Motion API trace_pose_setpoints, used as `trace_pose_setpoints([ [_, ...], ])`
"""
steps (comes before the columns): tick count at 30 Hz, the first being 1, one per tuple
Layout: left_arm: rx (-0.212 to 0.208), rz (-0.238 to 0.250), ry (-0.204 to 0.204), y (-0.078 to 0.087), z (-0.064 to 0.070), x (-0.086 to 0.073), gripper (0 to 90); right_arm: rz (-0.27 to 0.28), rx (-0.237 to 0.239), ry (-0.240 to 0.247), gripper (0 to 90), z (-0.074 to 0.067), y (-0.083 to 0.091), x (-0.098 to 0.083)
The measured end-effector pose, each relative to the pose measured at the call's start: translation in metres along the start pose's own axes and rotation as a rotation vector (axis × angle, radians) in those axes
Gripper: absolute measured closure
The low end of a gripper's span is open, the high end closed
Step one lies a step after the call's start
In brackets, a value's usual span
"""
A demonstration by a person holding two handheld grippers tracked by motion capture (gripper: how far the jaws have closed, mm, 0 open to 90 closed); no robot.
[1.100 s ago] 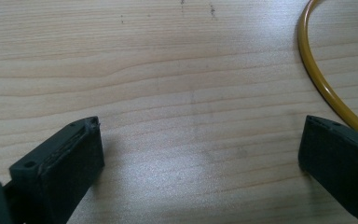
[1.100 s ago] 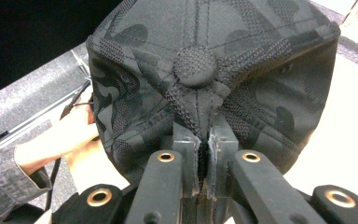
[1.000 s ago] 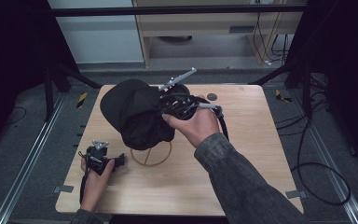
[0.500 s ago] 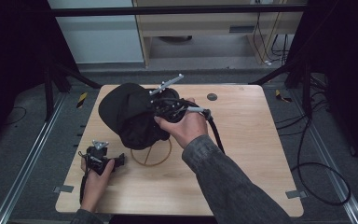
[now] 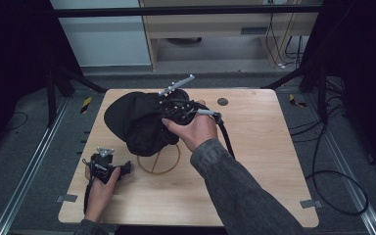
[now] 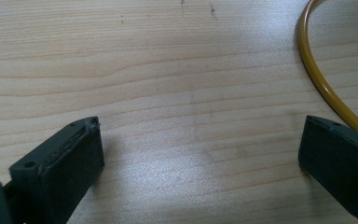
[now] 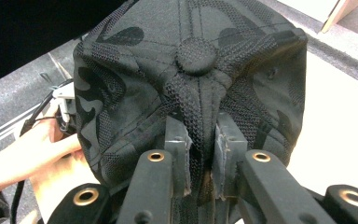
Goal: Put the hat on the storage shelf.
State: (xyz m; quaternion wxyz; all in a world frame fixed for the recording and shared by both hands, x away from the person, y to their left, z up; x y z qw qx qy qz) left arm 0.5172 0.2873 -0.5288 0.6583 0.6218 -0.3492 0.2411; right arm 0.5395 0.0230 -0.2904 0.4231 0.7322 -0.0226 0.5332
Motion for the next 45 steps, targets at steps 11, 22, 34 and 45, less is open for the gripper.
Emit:
trace_pose_setpoints([
  [11, 0.000, 0.000, -0.001, 0.0000, -0.0001, 0.0000, 0.0, 0.005, 0.006, -0.004, 75.0, -0.0006, -0.0014, 0.0030],
  [22, 0.000, 0.000, 0.000, 0.0000, 0.0000, 0.0000, 0.0, 0.005, -0.004, -0.015, 66.4, 0.0019, -0.0004, 0.0034],
  [34, 0.000, 0.000, 0.000, 0.0000, 0.0000, 0.0000, 0.0, 0.005, -0.006, -0.025, 54.8, 0.0020, 0.0026, 0.0022],
  [45, 0.000, 0.000, 0.000, 0.0000, 0.0000, 0.0000, 0.0, 0.001, 0.006, -0.042, 45.3, 0.0008, 0.0082, -0.0010],
])
Point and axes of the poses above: each handheld gripper's, and its own axes: y roughly backward along the jaws, x roughly out of its top, z roughly to its right, the point moved 3 cm from there along -y, roughly forward along the jaws, and after that the axes turned 4 degrees about z, right-handed, at the moved point
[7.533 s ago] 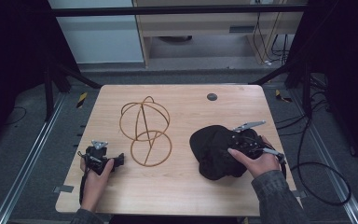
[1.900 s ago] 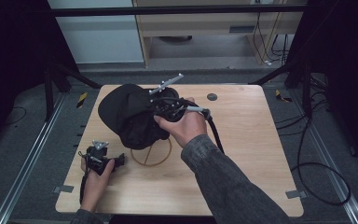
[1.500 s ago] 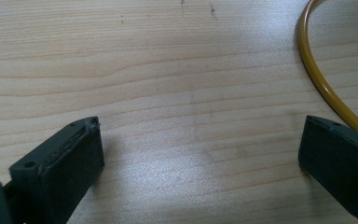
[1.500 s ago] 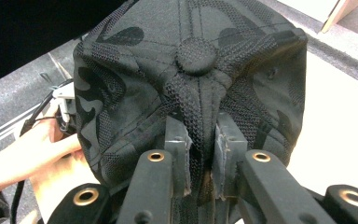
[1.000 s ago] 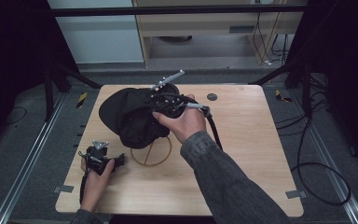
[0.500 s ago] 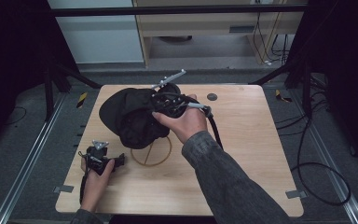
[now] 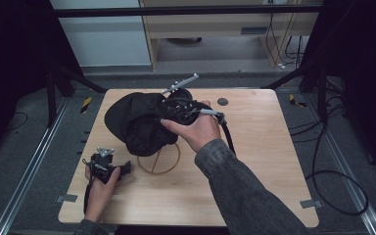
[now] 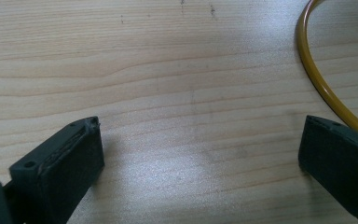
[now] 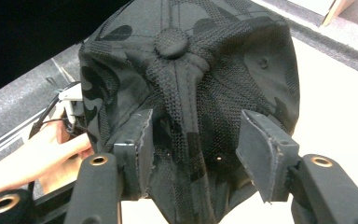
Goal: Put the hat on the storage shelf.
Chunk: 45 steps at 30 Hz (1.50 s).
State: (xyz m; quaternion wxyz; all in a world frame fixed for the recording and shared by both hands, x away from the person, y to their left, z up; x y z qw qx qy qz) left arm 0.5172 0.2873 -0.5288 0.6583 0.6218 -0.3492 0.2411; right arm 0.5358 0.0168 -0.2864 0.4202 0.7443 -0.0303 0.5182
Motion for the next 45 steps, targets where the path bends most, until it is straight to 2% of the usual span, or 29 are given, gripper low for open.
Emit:
trace_pose_setpoints([
  [17, 0.001, 0.001, 0.003, 0.000, 0.000, 0.000, 0.0, 0.002, 0.013, -0.001, 41.5, -0.001, 0.008, -0.003],
  [26, 0.001, 0.001, 0.003, 0.000, 0.000, 0.000, 0.0, 0.007, 0.011, -0.009, 41.0, 0.003, 0.012, -0.004],
  [45, 0.001, 0.001, 0.003, 0.000, 0.000, 0.000, 0.0, 0.055, 0.000, -0.028, 38.8, 0.015, 0.037, -0.005],
])
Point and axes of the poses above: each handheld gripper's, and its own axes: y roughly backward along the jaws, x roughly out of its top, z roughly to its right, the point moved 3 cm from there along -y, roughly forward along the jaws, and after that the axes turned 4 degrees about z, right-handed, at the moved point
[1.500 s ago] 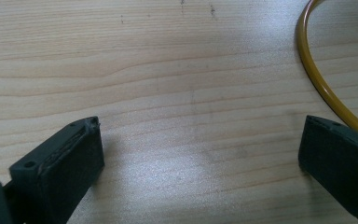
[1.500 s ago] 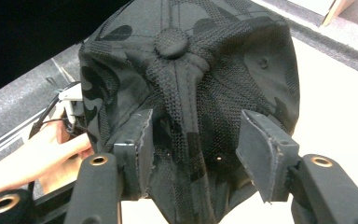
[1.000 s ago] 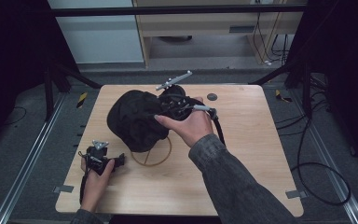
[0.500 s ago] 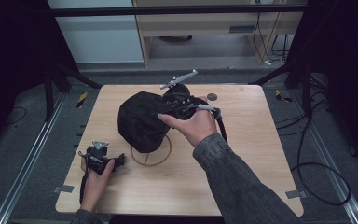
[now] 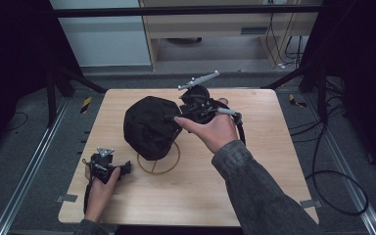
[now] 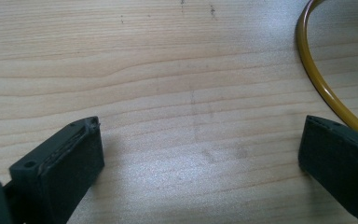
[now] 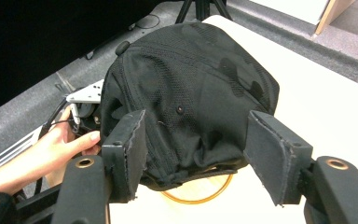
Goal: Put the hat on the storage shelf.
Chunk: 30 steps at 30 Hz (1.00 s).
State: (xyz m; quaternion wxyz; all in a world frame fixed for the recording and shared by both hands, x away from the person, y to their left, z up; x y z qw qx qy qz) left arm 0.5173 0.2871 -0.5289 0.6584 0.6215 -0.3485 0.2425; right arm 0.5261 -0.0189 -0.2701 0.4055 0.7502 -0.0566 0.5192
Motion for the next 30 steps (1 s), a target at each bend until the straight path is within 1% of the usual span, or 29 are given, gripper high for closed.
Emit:
trace_pose_setpoints([
  [8, 0.000, 0.000, 0.000, 0.000, 0.000, 0.000, 0.0, 0.020, -0.004, -0.011, 38.0, 0.004, 0.009, 0.000],
  [14, 0.000, 0.000, 0.000, 0.000, 0.000, 0.000, 0.0, 0.035, -0.008, -0.011, 37.5, 0.007, 0.016, 0.000],
  [19, 0.000, 0.000, 0.000, 0.000, 0.000, 0.000, 0.0, 0.043, -0.014, -0.016, 34.9, 0.009, 0.019, 0.000],
  [20, 0.000, 0.000, 0.000, 0.000, 0.000, 0.000, 0.0, 0.047, -0.020, -0.014, 32.6, 0.010, 0.021, 0.000],
  [21, 0.000, 0.000, 0.000, 0.000, 0.000, 0.000, 0.0, 0.047, -0.020, -0.014, 32.6, 0.010, 0.021, 0.000],
  [24, 0.000, 0.000, 0.000, 0.000, 0.000, 0.000, 0.0, 0.056, -0.035, -0.017, 25.4, 0.012, 0.024, -0.001],
  [26, 0.000, 0.000, 0.000, 0.000, 0.000, 0.000, 0.0, 0.064, -0.048, -0.012, 18.7, 0.014, 0.025, -0.001],
  [27, 0.000, 0.000, 0.000, 0.000, 0.000, 0.000, 0.0, 0.067, -0.068, -0.018, 12.6, 0.015, 0.027, -0.001],
  [28, 0.000, 0.000, 0.000, 0.000, 0.000, 0.000, 0.0, 0.067, -0.068, -0.018, 12.6, 0.015, 0.027, -0.001],
  [30, 0.000, 0.000, -0.001, 0.000, 0.000, 0.000, 0.0, 0.073, -0.080, -0.028, 8.7, 0.017, 0.029, -0.002],
])
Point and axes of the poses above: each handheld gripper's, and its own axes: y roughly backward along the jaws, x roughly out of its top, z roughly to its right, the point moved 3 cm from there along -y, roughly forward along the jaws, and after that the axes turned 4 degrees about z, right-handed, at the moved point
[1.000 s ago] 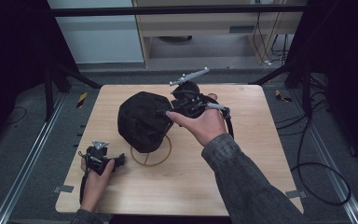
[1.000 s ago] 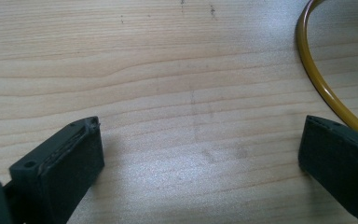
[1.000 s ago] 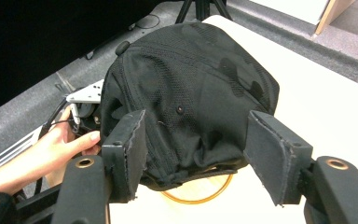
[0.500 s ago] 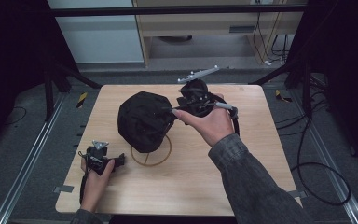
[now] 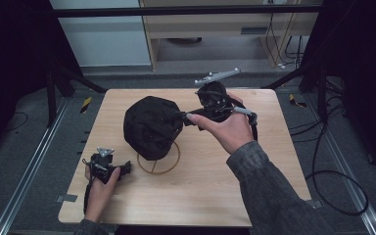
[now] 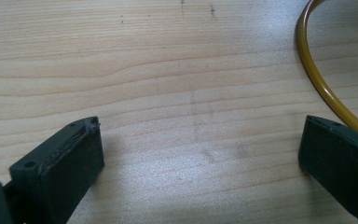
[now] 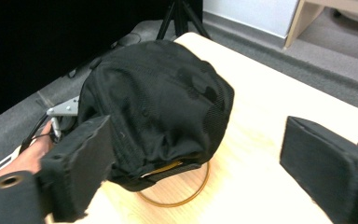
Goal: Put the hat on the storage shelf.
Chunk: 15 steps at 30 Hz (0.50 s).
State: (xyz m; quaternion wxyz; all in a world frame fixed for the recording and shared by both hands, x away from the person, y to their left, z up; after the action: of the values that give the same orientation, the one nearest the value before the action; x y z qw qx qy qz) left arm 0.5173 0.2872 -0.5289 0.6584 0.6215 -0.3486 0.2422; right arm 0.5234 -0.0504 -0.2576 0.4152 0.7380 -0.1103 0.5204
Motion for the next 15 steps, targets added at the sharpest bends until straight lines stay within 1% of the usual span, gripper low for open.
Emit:
trace_pose_setpoints([
  [3, 0.000, 0.000, 0.000, 0.000, 0.000, 0.000, 0.0, 0.032, -0.016, 0.008, 5.5, 0.004, 0.004, 0.001],
  [6, 0.000, 0.000, 0.001, 0.000, 0.000, 0.000, 0.0, 0.053, -0.026, 0.007, 4.7, 0.010, 0.011, 0.001],
  [12, 0.000, 0.000, 0.000, 0.000, 0.000, 0.000, 0.0, 0.074, -0.047, -0.004, 4.2, 0.017, 0.020, -0.002],
  [15, 0.000, 0.000, 0.001, 0.000, 0.000, 0.000, 0.0, 0.071, -0.069, -0.005, 4.3, 0.022, 0.024, -0.004],
])
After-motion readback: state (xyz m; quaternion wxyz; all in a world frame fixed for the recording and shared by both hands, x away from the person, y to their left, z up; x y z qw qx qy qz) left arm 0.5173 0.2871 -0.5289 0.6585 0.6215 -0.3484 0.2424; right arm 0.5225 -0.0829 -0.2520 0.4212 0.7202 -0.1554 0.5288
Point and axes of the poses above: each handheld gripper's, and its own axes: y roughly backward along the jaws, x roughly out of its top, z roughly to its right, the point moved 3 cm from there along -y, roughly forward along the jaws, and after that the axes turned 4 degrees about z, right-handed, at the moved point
